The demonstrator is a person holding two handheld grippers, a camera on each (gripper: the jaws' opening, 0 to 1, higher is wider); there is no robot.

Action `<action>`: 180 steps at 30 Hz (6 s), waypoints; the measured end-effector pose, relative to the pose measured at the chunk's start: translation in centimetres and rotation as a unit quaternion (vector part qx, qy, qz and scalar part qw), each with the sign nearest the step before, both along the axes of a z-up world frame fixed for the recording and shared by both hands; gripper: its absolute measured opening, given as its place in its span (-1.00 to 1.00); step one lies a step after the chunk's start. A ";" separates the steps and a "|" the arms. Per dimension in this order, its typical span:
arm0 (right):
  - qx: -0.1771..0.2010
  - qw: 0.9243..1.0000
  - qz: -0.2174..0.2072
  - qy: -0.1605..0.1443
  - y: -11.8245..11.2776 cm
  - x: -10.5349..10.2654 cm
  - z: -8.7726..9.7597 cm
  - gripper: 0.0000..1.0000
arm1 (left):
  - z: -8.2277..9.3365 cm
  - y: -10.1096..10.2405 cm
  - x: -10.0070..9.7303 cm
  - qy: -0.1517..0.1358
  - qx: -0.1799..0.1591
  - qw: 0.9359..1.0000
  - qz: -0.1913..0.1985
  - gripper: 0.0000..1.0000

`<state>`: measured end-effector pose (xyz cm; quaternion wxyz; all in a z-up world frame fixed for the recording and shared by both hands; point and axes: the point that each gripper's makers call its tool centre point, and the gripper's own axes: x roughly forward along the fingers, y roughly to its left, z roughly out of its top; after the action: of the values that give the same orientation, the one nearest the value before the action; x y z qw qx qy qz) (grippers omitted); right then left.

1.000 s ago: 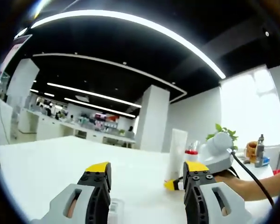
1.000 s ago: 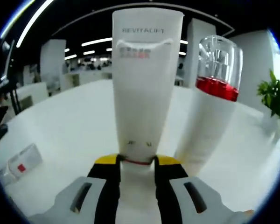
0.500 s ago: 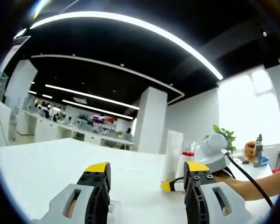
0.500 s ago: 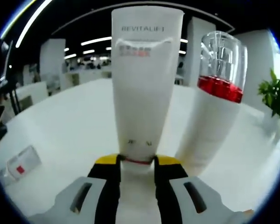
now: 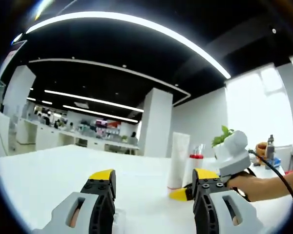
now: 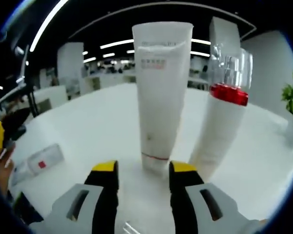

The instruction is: Arrange the skincare products in the storage area until every visible bottle or jar stands upright without overlapping.

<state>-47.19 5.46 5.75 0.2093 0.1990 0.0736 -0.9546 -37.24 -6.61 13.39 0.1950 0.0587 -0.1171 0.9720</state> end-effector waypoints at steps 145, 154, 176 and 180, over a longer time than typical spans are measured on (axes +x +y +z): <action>-0.076 0.978 -0.134 0.141 8.4 1.9 5.6 -0.41 | -1.6 1.5 -0.5 -0.025 -0.044 0.998 -0.027 0.26; -0.072 0.982 -0.117 0.132 7.9 2.4 4.1 -0.31 | -1.5 1.5 -0.4 -0.022 -0.048 0.998 -0.026 0.27; -0.072 0.976 -0.085 0.190 7.1 3.9 5.6 0.88 | -1.6 -0.4 -0.6 -0.010 -0.096 0.994 0.047 0.89; -0.098 0.981 -0.069 0.154 6.7 4.5 5.0 0.98 | -1.7 -1.7 -0.7 -0.016 -0.088 0.993 0.075 0.99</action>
<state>-42.74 12.16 10.78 0.1477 0.0329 -0.0023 -0.9885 -37.96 -8.35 11.71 0.1238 0.0341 -0.0295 0.9913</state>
